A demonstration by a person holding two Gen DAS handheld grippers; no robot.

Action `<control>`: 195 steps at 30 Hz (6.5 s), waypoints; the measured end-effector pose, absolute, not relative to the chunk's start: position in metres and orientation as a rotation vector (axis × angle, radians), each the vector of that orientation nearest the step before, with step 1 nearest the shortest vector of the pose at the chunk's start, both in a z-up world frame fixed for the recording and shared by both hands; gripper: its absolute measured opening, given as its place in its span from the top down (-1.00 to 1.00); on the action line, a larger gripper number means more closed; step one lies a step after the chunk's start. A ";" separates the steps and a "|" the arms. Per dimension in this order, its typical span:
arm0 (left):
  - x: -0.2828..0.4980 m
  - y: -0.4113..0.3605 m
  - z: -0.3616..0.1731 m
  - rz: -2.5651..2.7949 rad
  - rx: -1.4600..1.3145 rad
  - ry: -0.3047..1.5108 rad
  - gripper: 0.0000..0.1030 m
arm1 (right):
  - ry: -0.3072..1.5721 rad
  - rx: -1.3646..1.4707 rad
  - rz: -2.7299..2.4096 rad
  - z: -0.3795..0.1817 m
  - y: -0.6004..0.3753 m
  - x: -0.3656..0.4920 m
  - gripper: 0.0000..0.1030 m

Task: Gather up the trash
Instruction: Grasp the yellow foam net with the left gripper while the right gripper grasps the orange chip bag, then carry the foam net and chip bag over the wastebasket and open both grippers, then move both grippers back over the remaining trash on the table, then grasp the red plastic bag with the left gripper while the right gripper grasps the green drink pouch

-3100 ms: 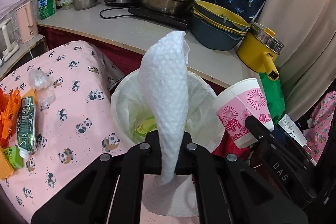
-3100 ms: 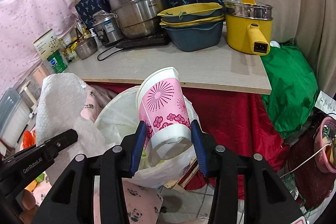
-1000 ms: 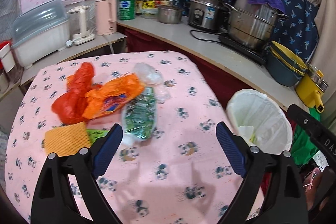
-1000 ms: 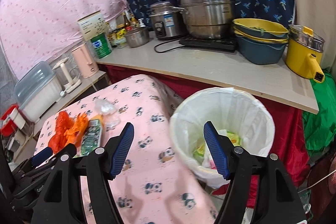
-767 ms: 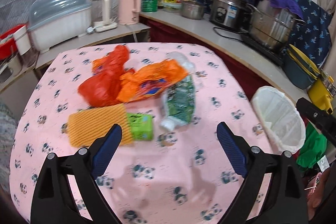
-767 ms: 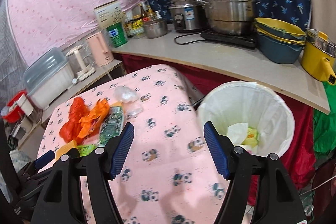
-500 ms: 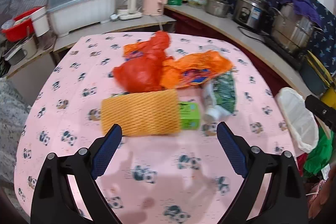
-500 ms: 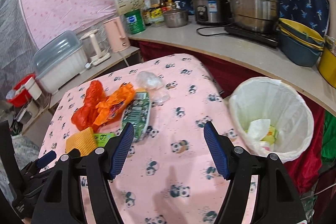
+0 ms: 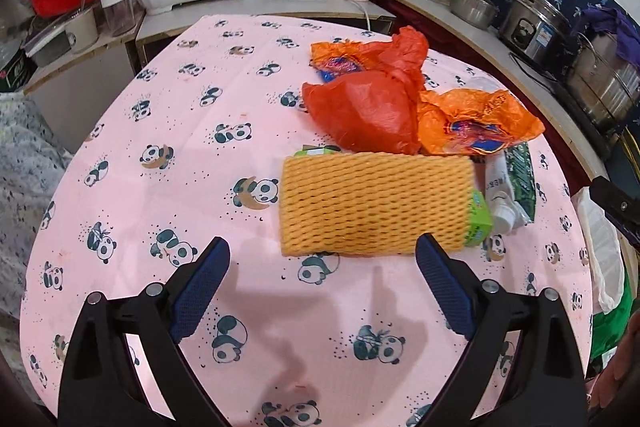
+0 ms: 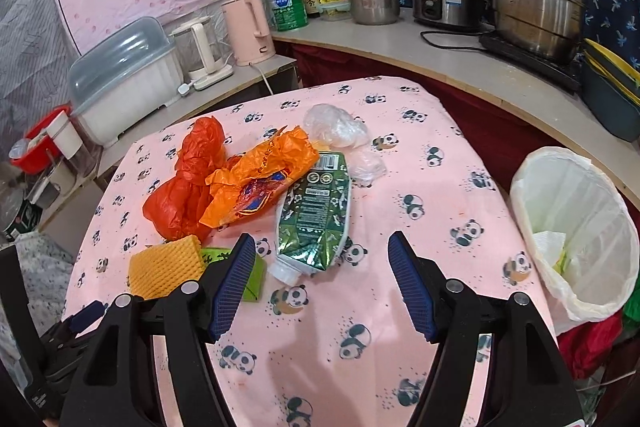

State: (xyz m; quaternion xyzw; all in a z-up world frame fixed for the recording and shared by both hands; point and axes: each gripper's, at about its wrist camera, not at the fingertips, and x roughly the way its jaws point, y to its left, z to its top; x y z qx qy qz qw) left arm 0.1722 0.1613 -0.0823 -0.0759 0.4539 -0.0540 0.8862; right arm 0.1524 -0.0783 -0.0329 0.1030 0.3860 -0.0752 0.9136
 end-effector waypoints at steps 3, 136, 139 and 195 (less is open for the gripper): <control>0.180 0.166 -0.088 -0.109 -0.186 0.956 -0.78 | 0.806 0.210 -0.154 -0.039 -0.075 0.165 -0.29; 0.144 -0.089 0.019 -0.429 -0.002 0.761 -0.35 | 0.530 0.375 -0.403 0.020 -0.265 0.044 -0.27; 0.151 -0.068 0.017 -0.395 -0.023 0.767 -0.38 | 0.546 0.366 -0.370 0.018 -0.246 0.053 -0.34; 0.271 0.134 -0.073 -0.108 -0.147 0.887 -0.62 | 0.838 0.258 -0.235 -0.088 -0.077 0.227 -0.62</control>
